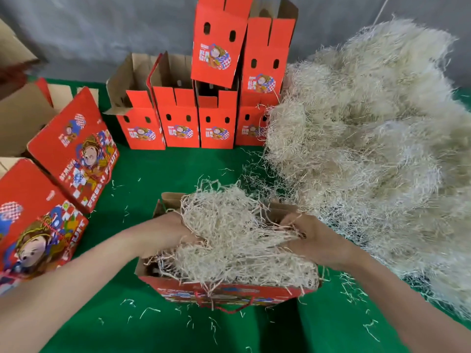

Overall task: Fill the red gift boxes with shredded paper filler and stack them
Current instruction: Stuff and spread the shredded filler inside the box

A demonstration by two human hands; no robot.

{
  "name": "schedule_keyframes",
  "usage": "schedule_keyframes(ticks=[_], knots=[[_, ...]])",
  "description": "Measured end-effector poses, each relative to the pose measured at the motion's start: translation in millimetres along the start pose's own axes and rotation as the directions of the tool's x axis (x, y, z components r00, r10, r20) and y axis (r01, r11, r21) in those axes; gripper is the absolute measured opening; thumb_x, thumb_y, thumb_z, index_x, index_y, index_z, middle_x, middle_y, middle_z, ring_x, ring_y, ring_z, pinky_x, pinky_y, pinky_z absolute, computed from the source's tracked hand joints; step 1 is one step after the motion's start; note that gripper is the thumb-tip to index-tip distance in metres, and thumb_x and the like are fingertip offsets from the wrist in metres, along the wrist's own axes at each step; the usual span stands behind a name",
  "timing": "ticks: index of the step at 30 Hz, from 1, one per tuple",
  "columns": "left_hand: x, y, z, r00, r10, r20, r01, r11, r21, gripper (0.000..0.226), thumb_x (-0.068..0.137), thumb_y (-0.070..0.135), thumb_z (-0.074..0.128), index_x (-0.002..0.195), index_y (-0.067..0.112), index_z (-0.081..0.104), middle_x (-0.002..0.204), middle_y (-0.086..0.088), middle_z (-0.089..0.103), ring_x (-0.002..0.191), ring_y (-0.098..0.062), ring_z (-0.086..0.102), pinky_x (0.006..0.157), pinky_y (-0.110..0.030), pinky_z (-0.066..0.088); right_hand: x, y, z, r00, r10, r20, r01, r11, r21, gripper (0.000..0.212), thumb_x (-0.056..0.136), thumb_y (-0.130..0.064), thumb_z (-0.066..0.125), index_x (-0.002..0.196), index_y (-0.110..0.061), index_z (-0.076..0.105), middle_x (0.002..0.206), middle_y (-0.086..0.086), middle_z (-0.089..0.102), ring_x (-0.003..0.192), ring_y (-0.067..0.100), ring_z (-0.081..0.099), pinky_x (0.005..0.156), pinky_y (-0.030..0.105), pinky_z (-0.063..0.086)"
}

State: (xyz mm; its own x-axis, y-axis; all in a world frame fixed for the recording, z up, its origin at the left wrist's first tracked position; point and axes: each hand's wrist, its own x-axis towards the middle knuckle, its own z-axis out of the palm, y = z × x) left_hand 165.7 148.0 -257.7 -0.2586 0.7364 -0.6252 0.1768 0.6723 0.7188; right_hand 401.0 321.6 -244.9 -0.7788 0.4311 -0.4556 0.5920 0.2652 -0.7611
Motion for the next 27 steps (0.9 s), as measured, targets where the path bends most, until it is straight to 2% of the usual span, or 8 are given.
schedule_keyframes(ticks=[3,7,8,9,11,16,21,27], knots=[[-3,-5,-10,0.999,-0.025,-0.046,0.025,1.000,-0.004,0.033,0.081,-0.003,0.058,0.080,0.027,0.070,0.065,0.017,0.069,0.072,0.002,0.064,0.071,-0.009,0.044,-9,7,-16,0.985,0.051,-0.163,-0.047,0.999,0.027,0.030,0.086,0.002,0.055,0.105,-0.021,0.053,0.098,0.005,0.061,0.088,0.025,0.064,0.067,0.028,0.056],[2,-4,-6,0.991,-0.024,-0.135,0.012,0.996,-0.092,0.030,0.076,0.008,0.074,0.090,-0.005,0.050,0.092,0.011,0.064,0.103,-0.013,0.038,0.090,-0.021,0.039,1,0,-17,0.977,0.109,-0.185,-0.068,0.974,0.215,0.047,0.092,-0.006,0.051,0.135,-0.018,0.038,0.116,0.004,0.058,0.101,0.026,0.057,0.092,0.038,0.047],[6,-1,1,0.995,-0.005,-0.103,-0.003,0.997,-0.077,0.038,0.074,0.017,0.078,0.101,-0.002,0.059,0.098,0.017,0.066,0.076,-0.004,0.036,0.088,-0.018,0.036,6,-6,-11,0.989,0.097,-0.110,-0.056,0.943,0.329,0.059,0.089,-0.012,0.056,0.141,-0.019,0.029,0.107,-0.001,0.060,0.106,0.026,0.054,0.099,0.040,0.040],[8,6,10,0.997,0.032,-0.069,-0.036,0.997,-0.070,0.051,0.073,0.023,0.079,0.117,0.011,0.059,0.111,0.016,0.063,0.099,-0.004,0.057,0.086,-0.014,0.036,11,-13,-5,0.997,0.069,-0.027,-0.051,0.901,0.431,0.075,0.082,-0.019,0.064,0.144,-0.019,0.022,0.103,-0.006,0.059,0.111,0.025,0.051,0.103,0.042,0.034],[14,16,26,0.993,0.113,-0.041,-0.116,0.988,-0.098,0.056,0.073,0.021,0.079,0.123,0.029,0.054,0.109,0.024,0.060,0.096,0.005,0.055,0.074,-0.005,0.039,19,-27,7,0.992,0.025,0.128,-0.086,0.858,0.506,0.102,0.065,-0.033,0.077,0.145,-0.024,0.015,0.132,-0.004,0.046,0.132,0.023,0.034,0.110,0.046,0.020],[16,23,37,0.981,0.056,0.186,0.032,0.898,-0.438,0.050,0.067,0.007,0.075,0.114,0.013,0.056,0.107,-0.001,0.069,0.100,-0.008,0.063,0.079,-0.018,0.049,40,-32,41,0.993,0.083,0.084,-0.104,0.951,0.290,0.098,0.074,-0.021,0.074,0.147,-0.021,0.009,0.150,-0.001,0.020,0.126,0.011,0.039,0.102,0.029,0.036],[5,9,17,0.992,-0.060,-0.113,0.015,0.932,-0.362,0.075,0.072,0.000,0.071,0.138,0.011,0.036,0.142,-0.005,0.040,0.123,-0.018,0.037,0.104,-0.032,0.024,38,-11,24,0.993,0.112,0.044,-0.119,0.961,0.251,0.092,0.075,-0.015,0.073,0.146,-0.017,0.014,0.139,0.001,0.036,0.115,0.018,0.052,0.098,0.032,0.040],[-8,0,-7,0.979,0.004,-0.202,-0.074,0.937,-0.340,0.095,0.062,0.018,0.077,0.144,0.021,0.029,0.153,0.002,0.023,0.140,-0.021,0.019,0.112,-0.040,0.011,26,7,10,0.996,0.082,-0.026,-0.081,0.996,0.046,0.082,0.085,-0.013,0.060,0.148,-0.020,0.008,0.152,0.006,0.021,0.138,0.024,0.022,0.108,0.036,0.023]])
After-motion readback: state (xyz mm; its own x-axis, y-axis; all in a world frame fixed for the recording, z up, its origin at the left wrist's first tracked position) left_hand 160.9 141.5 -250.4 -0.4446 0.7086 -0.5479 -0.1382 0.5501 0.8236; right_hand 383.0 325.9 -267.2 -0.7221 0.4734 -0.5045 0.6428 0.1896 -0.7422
